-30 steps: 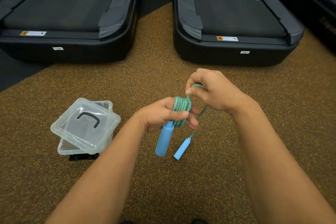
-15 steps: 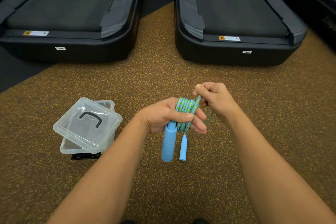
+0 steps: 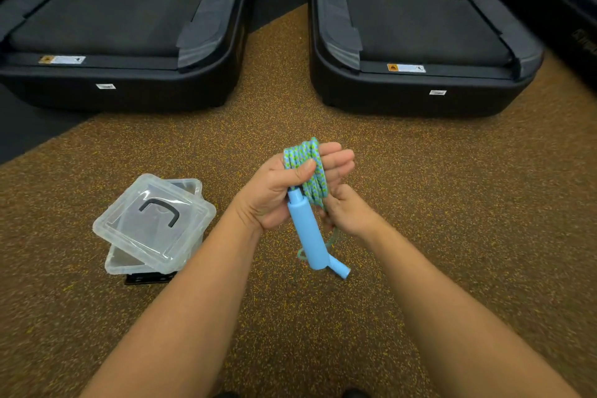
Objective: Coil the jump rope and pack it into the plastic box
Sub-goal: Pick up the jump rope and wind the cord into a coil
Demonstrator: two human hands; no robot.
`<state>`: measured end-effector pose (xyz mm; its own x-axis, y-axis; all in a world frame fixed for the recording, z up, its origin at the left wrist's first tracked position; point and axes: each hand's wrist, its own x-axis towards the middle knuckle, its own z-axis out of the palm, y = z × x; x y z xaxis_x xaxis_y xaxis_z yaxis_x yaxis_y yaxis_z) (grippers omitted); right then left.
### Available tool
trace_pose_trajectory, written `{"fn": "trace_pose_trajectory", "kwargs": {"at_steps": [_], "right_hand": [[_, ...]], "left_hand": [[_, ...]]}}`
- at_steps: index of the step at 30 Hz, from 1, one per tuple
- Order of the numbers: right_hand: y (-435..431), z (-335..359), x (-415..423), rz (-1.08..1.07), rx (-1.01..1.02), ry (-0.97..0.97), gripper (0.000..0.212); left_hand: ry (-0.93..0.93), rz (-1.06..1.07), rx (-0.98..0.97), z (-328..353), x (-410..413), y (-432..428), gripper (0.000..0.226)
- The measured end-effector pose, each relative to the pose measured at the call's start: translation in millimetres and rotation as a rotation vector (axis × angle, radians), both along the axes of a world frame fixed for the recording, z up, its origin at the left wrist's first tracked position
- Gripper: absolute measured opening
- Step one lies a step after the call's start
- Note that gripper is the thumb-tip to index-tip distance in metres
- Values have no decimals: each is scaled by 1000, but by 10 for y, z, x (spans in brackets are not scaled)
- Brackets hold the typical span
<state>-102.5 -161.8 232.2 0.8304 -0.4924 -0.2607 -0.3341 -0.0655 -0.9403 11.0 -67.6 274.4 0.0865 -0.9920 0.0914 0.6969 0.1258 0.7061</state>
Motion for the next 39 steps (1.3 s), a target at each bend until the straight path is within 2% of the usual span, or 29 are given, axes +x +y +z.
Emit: {"fn": "trace_pose_trajectory", "kwargs": {"at_steps": [9, 17, 20, 24, 28, 33, 39], "right_hand": [[-10, 328, -6, 227, 6, 218, 42], [-34, 865, 25, 472, -336, 386, 27], [3, 993, 40, 547, -495, 428, 28], [15, 1159, 35, 526, -655, 370, 25], [-43, 1274, -10, 441, -795, 293, 18], [-142, 1342, -73, 327, -834, 196, 11], [-249, 1244, -69, 210, -851, 12, 7]], "left_hand": [[-88, 227, 92, -21, 171, -8, 46], [-167, 288, 167, -85, 173, -22, 49], [-212, 294, 212, -91, 144, -27, 42], [-255, 212, 258, -62, 74, -21, 36], [-280, 110, 267, -10, 19, 2, 20], [-223, -19, 274, 69, -41, 5, 23], [-158, -115, 248, 91, -60, -4, 38]]}}
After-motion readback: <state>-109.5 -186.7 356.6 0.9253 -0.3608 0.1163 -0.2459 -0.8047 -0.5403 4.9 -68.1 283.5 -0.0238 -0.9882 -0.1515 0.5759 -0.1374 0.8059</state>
